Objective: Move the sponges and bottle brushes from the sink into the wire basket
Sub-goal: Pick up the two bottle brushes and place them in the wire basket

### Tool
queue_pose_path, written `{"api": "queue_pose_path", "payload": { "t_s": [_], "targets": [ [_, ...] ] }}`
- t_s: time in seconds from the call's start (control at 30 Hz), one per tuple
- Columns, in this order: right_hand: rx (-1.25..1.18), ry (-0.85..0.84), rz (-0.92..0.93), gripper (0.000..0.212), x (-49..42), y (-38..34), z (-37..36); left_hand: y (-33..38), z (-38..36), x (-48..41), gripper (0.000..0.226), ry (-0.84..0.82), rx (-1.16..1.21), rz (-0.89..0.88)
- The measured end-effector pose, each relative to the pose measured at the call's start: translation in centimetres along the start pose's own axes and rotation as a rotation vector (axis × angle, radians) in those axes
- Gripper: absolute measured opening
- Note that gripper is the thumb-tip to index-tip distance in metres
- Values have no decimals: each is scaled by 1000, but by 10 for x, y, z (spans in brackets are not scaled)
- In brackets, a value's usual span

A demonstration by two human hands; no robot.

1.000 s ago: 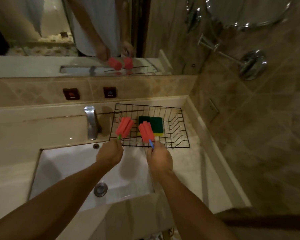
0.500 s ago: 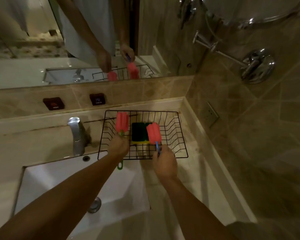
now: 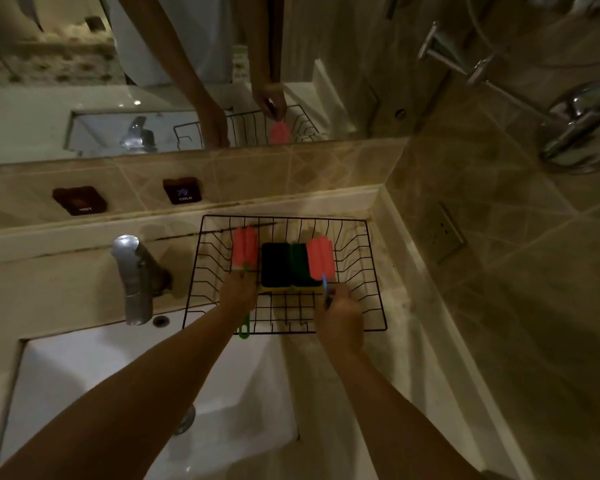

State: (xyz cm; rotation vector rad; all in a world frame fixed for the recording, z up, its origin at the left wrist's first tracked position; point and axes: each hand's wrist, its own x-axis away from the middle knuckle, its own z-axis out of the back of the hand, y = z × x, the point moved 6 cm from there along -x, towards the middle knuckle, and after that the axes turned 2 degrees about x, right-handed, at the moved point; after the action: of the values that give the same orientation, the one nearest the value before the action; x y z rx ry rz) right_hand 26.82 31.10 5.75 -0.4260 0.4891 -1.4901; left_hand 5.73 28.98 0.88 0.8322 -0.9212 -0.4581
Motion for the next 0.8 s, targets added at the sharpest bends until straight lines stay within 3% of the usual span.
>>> {"api": "queue_pose_path", "payload": {
  "t_s": [0.27,0.43,0.8],
  "targets": [
    [-71,-42,-33,26,-11,0,-12,-9,-9,-9,32,-125,26,90],
    [-111,-76,-61,14,-15,-6,-23,-6,-6,-6,34,-138,10,70],
    [-41,-73,-151,21,-44,21,-14,-12,-3,-11,33,-134,-37,19]
  ]
}}
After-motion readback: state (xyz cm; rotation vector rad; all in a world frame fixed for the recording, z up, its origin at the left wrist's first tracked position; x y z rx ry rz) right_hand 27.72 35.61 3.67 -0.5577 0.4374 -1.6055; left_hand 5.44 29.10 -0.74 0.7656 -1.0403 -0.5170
